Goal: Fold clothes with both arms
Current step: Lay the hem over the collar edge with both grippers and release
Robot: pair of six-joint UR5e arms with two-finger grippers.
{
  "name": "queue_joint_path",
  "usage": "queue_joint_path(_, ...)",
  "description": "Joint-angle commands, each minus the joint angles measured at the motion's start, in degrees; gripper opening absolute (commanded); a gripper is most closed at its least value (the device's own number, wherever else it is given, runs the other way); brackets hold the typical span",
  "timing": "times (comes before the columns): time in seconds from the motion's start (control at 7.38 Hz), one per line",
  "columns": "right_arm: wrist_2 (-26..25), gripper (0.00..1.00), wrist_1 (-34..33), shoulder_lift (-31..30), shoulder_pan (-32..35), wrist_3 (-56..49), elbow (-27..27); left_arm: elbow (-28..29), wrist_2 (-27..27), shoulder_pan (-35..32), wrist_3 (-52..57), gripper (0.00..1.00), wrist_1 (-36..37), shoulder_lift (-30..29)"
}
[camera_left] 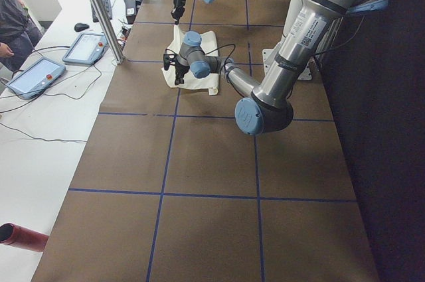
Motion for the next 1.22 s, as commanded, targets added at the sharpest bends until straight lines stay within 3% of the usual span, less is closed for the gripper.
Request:
queue_joint_path(0.0,-0.09,0.00,0.15,0.65,0.01,0.09,-1.27,0.78,0.03,-0.20,-0.38,0.00,-0.32,-0.93)
queue_joint_path(0.41,0.35,0.00,0.15,0.92,-0.25,0.26,-0.84,1.04,-0.06,0.24,-1.87,0.00,0.38,-2.87)
queue_joint_path(0.54,0.35,0.20,0.24,0.75,-0.25,0.26,-0.66,1.13,0.03,0.24,-1.61,0.24,0.47,-2.87)
queue_joint_path(0.68,0.00,0.99,0.33,0.40,-1.12,0.18,-0.49,1.31,0.12,0.24,-0.83,0.99,0.38,-2.87)
queue_joint_path(0.95,0.70,1.00,3.74,-0.48,-1.04,0.00,-0.05,1.05,0.03,0.15,-0.65,1.00,0.47,-2.87)
queue_joint_path(1.08,0.61,1.00,4.19,-3.27,-2.17,0.17,3.96,0.61,-0.14,0.06,-0.65,1.00,0.56,-2.61)
